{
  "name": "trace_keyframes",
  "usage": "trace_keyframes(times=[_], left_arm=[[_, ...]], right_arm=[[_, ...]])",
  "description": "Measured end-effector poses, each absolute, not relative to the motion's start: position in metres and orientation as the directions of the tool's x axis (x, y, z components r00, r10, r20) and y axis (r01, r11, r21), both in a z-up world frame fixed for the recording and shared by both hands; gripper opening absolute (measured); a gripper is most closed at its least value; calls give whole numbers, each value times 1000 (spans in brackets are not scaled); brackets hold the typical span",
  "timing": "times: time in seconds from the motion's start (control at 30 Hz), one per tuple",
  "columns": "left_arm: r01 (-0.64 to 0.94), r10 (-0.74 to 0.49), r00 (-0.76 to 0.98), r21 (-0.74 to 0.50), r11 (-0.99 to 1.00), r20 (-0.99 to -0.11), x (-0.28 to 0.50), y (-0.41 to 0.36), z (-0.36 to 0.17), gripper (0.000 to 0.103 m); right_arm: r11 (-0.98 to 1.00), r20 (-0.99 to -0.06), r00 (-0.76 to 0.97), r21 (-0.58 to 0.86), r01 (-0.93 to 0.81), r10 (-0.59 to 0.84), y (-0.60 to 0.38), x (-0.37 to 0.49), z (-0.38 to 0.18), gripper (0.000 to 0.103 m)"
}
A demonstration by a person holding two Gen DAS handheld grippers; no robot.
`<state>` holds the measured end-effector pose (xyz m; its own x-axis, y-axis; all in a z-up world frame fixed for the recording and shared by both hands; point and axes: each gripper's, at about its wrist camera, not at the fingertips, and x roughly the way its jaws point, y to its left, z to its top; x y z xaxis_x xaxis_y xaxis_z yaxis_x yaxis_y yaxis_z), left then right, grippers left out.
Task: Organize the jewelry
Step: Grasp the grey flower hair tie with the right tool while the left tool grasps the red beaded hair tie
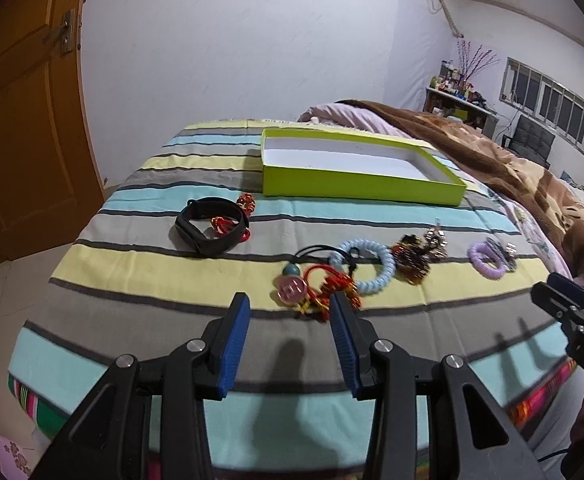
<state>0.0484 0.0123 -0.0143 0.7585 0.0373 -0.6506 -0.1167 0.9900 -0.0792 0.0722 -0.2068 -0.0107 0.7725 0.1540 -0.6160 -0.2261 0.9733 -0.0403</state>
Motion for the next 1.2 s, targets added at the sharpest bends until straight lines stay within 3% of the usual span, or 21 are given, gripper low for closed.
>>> trace_keyframes(times=[0.27, 0.77, 0.87, 1.07, 1.2], left_arm=[[-118, 19, 730, -99, 988, -683, 73, 21, -22, 43], [33, -101, 720, -112, 993, -686, 88, -3, -22, 43], [50, -105, 720, -99, 994, -686, 89, -7, -22, 43], [74, -115, 709, -89, 993, -696, 92, -14, -27, 40], [70, -119, 696, -98, 993, -708, 95, -14, -29, 33]], right_arm=[[975, -644, 747, -9, -224, 165, -211, 102, -13, 42], [982, -663, 738, -20, -187, 127, -223, 137, -19, 42], [982, -681, 721, -16, -188, 127, -228, 146, -22, 36], [987, -687, 713, 53, -149, 144, -247, 155, -21, 36], [992, -716, 688, 53, -114, 117, -255, 164, -25, 36]])
